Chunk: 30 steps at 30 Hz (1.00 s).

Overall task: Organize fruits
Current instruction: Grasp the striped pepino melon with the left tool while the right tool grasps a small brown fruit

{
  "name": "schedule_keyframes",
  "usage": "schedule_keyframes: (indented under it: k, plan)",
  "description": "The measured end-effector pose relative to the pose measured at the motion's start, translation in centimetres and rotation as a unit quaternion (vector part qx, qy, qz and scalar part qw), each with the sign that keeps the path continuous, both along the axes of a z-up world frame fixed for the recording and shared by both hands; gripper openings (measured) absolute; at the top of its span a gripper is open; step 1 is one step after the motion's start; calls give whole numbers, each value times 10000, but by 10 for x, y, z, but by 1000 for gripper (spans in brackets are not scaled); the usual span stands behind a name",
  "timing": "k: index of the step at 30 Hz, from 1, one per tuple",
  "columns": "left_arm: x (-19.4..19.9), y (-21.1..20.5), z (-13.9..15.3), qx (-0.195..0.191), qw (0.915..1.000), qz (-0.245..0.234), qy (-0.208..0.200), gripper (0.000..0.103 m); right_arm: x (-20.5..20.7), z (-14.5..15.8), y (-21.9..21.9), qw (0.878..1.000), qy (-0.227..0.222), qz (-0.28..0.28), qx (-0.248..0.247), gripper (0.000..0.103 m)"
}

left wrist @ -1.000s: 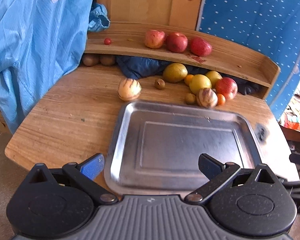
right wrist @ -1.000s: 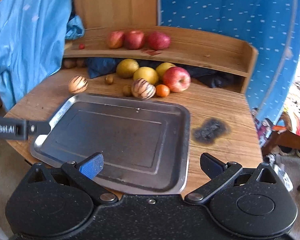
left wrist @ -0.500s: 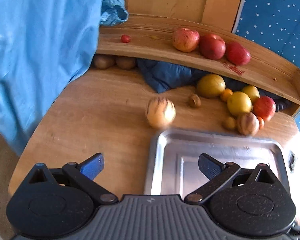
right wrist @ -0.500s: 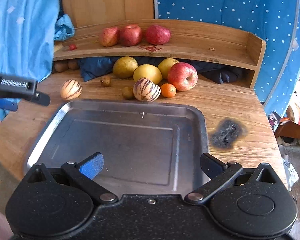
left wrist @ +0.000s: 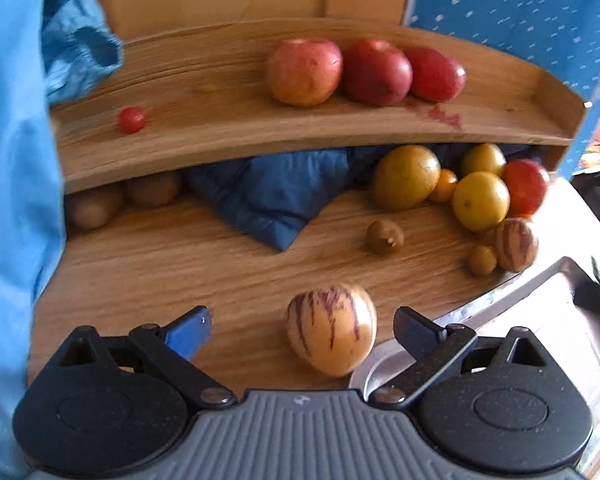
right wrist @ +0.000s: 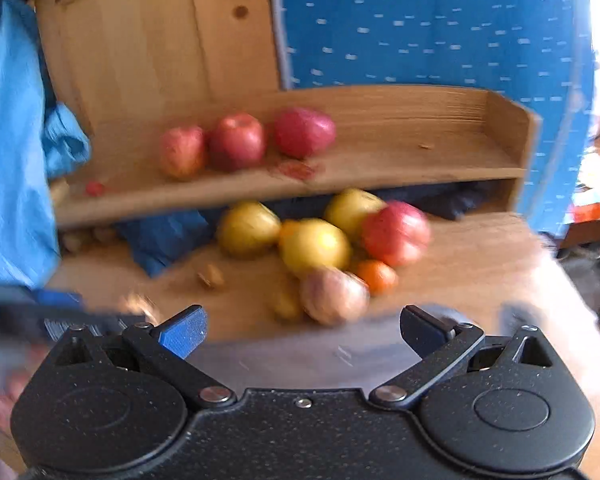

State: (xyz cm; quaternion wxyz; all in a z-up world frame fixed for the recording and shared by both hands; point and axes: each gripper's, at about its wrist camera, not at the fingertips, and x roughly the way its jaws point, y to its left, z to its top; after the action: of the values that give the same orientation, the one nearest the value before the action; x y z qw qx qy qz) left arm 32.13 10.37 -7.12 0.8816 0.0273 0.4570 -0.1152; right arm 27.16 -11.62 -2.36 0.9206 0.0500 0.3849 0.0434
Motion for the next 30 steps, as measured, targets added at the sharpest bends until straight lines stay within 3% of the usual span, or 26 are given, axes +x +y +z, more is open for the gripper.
schedule_keyframes:
  k: [8, 15, 20, 28, 30]
  plan:
    - [15, 12, -21, -739, 9951, -398, 525, 90, 70, -9, 36, 9975, 401, 574, 42, 97]
    - [25, 31, -25, -1244, 9895, -431, 591, 78, 105, -37, 62, 9931, 835, 821, -25, 70]
    - [32, 36, -25, -1447, 9853, -601, 678, 59, 116, -54, 78, 9903, 1093, 856, -87, 56]
    - [32, 39, -27, -1575, 9826, -647, 744, 57, 122, -68, 95, 9868, 1277, 939, -328, 29]
    - [32, 39, -27, -1586, 9827, -634, 722, 57, 122, -68, 96, 9872, 1241, 934, -361, 29]
